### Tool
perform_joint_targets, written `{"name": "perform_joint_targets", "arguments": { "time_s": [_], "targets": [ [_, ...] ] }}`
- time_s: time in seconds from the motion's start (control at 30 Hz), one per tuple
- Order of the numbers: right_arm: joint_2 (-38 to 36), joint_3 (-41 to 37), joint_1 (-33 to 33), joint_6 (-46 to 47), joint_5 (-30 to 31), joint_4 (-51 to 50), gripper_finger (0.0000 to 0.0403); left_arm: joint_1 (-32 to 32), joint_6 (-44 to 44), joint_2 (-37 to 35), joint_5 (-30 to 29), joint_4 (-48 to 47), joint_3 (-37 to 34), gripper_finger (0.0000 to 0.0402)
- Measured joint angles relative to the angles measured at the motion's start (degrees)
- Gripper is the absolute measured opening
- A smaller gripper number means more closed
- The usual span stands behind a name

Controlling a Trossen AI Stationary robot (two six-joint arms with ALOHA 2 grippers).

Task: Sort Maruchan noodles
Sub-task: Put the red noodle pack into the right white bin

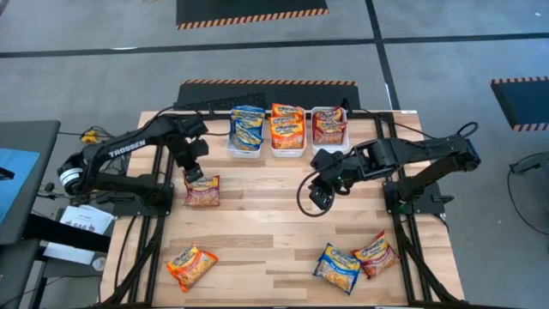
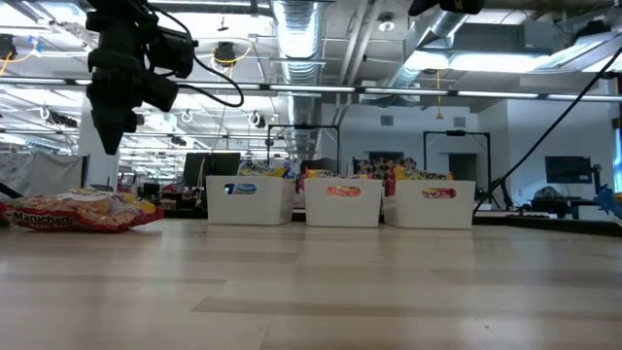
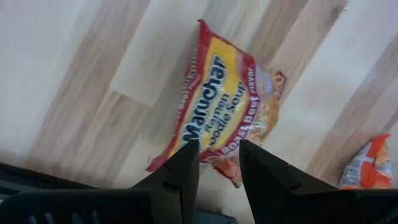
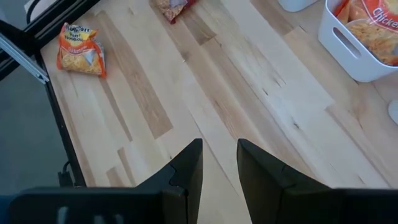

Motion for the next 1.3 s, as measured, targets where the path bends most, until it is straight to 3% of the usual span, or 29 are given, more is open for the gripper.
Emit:
{"name": "perform_joint_targets", "arguments": {
  "time_s": [0.37,0.6,0.93,1.3],
  "targets": [
    [0.0,0.0,0.0,0.2,0.1,0.1,0.0124,3.8,4.0,9.0,-1.4,-0.1,0.0,0.01],
    [0.0,0.0,0.0,0.2,0.1,0.1,0.0124,3.9,6.3,16.2,0.0,-0.2,0.0,0.01],
    [0.0,0.0,0.0,0.2,0.1,0.1,0.0124,3.9,6.6,23.3,-2.6,-0.7,0.0,0.01],
    [0.0,0.0,0.0,0.3,0.1,0.6,0.0124,3.8,9.1,24.5,2.8,-2.5,0.0,0.01]
  ]
}}
